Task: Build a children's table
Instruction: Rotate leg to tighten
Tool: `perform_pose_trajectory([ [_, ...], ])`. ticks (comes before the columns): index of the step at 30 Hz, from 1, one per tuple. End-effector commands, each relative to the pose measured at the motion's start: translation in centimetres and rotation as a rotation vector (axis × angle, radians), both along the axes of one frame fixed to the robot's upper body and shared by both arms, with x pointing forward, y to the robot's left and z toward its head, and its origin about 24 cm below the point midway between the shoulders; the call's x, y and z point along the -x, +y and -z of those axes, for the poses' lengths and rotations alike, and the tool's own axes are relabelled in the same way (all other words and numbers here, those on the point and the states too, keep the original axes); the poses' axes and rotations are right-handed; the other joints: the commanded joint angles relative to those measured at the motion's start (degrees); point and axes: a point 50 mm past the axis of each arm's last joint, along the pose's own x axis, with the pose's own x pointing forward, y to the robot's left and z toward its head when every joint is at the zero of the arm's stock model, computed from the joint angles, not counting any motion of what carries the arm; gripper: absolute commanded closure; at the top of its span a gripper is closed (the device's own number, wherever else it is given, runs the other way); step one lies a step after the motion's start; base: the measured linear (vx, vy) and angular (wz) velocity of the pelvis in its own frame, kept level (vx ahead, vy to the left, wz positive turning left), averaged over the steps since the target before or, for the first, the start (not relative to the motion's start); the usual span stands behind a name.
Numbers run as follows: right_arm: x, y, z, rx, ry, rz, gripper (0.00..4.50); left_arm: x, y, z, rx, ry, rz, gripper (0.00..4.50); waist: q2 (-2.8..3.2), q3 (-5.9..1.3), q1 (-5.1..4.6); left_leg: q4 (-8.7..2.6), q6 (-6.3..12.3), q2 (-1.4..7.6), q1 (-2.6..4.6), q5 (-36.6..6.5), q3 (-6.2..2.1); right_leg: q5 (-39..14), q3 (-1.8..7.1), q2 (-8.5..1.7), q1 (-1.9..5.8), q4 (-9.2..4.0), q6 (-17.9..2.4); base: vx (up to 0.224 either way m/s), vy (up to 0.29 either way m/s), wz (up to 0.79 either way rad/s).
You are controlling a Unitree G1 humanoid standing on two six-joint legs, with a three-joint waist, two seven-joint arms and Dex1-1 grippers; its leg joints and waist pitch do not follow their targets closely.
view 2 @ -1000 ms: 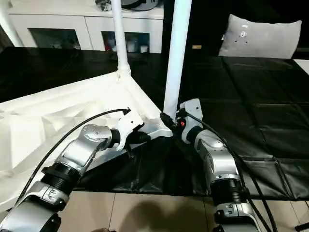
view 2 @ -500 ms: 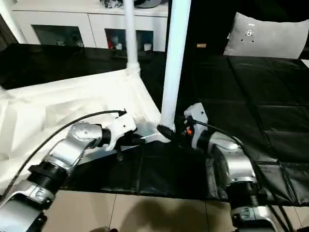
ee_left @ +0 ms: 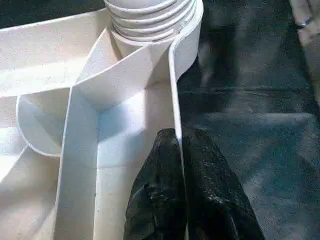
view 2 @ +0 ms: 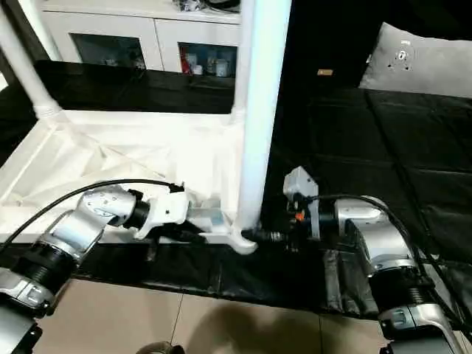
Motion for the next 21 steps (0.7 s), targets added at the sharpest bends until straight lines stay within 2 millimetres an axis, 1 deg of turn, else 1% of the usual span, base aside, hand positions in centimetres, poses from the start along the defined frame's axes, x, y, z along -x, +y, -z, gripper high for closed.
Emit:
perform_pose_trajectory([
  [1,0.18,0.17,-0.53,-0.004,0.008,-0.056,0.48,1.08,-0.22,1.20,-0.081,0.056,0.110,4.50,-0.72,-3.60,0.07,-3.13,4.40,3.62,1.01,-9.1,-1.25,-6.2,2.28,-4.28,2.41,-3.25,-13.9,0.000,0.000,0.00],
  [4,0.29,0.18,-0.44,0.000,0.017,-0.073,0.59,1.16,-0.22,1.22,-0.084,0.059,0.124,4.50,-0.69,-3.56,0.12,-3.17,4.07,3.64,1.03,-9.6,-1.29,-7.0,2.26,-4.25,2.35,-3.30,-13.9,0.000,0.000,0.00],
  [6,0.41,0.19,-0.30,-0.005,0.026,-0.081,0.80,1.11,-0.31,1.20,-0.077,0.058,0.121,4.50,-0.78,-3.56,0.14,-3.18,3.65,3.65,1.08,-10.0,-1.29,-7.9,2.30,-4.31,2.35,-3.34,-13.7,0.000,0.000,0.00],
  [7,0.43,0.19,-0.28,-0.005,0.027,-0.082,0.89,1.11,-0.34,1.20,-0.075,0.058,0.120,4.50,-0.73,-3.54,0.20,-3.18,3.44,3.65,1.12,-10.4,-1.29,-8.6,2.31,-4.33,2.32,-3.40,-13.6,0.000,0.000,0.00],
  [8,0.45,0.20,-0.27,-0.006,0.028,-0.083,0.89,1.11,-0.37,1.20,-0.073,0.058,0.119,4.50,-0.71,-3.56,0.19,-3.19,3.36,3.66,1.13,-10.4,-1.31,-8.7,2.31,-4.34,2.32,-3.40,-13.5,0.000,0.000,0.00],
  [9,0.49,0.21,-0.24,-0.008,0.032,-0.087,1.07,1.12,-0.40,1.20,-0.069,0.060,0.120,4.50,-0.76,-3.54,0.19,-3.17,3.27,3.64,1.11,-10.6,-1.30,-8.8,2.32,-4.30,2.30,-3.40,-13.5,0.000,0.000,0.00],
  [13,0.66,0.34,-0.12,-0.012,0.044,-0.099,1.38,1.15,-0.42,1.23,-0.065,0.067,0.121,4.50,-0.83,-3.64,0.22,-3.06,3.49,3.55,0.99,-9.7,-1.31,-7.8,2.31,-4.30,2.39,-3.25,-13.5,0.000,0.000,0.00],
  [16,0.83,0.44,-0.01,-0.016,0.060,-0.112,1.71,1.17,-0.45,1.23,-0.062,0.072,0.122,4.50,-0.85,-3.67,0.28,-3.01,3.76,3.54,0.98,-9.3,-1.30,-7.4,2.29,-4.25,2.38,-3.19,-13.5,0.000,0.000,0.00],
  [17,0.95,0.55,0.08,-0.019,0.070,-0.121,1.71,1.19,-0.45,1.25,-0.060,0.074,0.121,4.50,-0.90,-3.68,0.30,-2.97,3.80,3.52,1.00,-9.2,-1.27,-7.3,2.29,-4.26,2.37,-3.19,-13.5,0.000,0.000,0.00],
  [18,0.95,0.55,0.08,-0.019,0.070,-0.121,1.93,1.19,-0.45,1.25,-0.060,0.074,0.121,4.50,-0.88,-3.66,0.36,-2.97,3.80,3.53,1.00,-9.3,-1.29,-7.6,2.29,-4.29,2.35,-3.21,-13.5,0.000,0.000,0.00],
  [19,1.02,0.60,0.15,-0.020,0.075,-0.124,2.04,1.21,-0.45,1.27,-0.060,0.076,0.121,4.50,-0.87,-3.61,0.40,-2.99,3.76,3.54,0.98,-9.5,-1.29,-8.1,2.30,-4.29,2.33,-3.24,-13.4,0.000,0.000,0.00],
  [21,1.07,0.63,0.19,-0.021,0.077,-0.127,2.09,1.22,-0.44,1.28,-0.060,0.077,0.121,4.50,-0.90,-3.57,0.49,-3.03,3.60,3.56,1.00,-9.8,-1.32,-8.9,2.31,-4.27,2.28,-3.32,-13.1,0.000,0.000,0.00],
])
